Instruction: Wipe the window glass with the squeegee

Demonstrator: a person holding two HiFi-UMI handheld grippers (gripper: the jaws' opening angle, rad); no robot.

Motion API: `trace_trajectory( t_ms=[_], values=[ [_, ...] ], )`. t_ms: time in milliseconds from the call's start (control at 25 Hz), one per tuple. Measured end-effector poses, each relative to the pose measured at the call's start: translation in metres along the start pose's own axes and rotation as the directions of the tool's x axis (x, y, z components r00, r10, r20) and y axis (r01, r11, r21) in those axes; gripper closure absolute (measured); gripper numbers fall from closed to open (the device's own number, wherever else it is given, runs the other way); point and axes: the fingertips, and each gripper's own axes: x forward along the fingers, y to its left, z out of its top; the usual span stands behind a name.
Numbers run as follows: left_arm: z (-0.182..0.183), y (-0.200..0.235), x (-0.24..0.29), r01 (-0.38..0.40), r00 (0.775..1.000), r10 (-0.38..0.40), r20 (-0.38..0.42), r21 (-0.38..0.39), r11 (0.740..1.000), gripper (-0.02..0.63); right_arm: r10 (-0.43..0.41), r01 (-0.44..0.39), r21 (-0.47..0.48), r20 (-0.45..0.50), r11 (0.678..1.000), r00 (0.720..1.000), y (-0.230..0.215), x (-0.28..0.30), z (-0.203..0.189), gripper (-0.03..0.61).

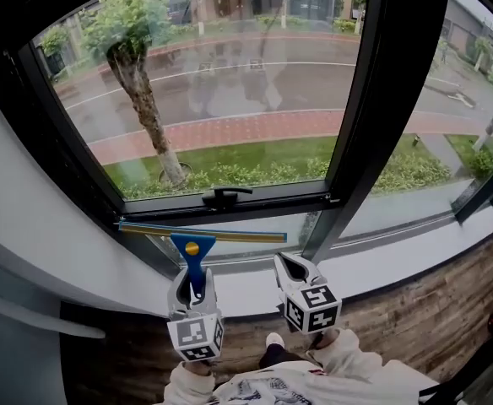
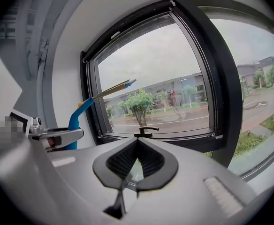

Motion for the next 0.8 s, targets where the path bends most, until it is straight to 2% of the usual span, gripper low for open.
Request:
trace_trajectory(
  t_ms=[240,440,720,800],
  values=[
    [-0.005,0.031,-0.081,0.017,1.0,-0.016,0.021,-0.002,1.0,0.469,-0.027,0.027,-0.022,0.02,0.999,0.999,0.073,-0.048,-0.017,0.574],
    [-0.021,0.054,-0.155,0.031,0.999,-0.03,0.036,-0.007,1.0,0.469,-0.043,0.044,-0.032,0.036,0.999,0.998,0.137,-0.091,-0.049,0.574],
    [-0.053,0.055,-0.261,0.07,0.997,-0.07,0.014,-0.027,0.997,0.469,-0.065,0.065,-0.029,0.007,0.997,0.998,0.211,-0.17,-0.11,0.574],
    [-0.059,0.052,-0.283,0.082,0.997,-0.082,0.004,-0.03,0.996,0.469,-0.075,0.075,-0.028,0.006,0.997,0.997,0.223,-0.19,-0.117,0.574]
  ],
)
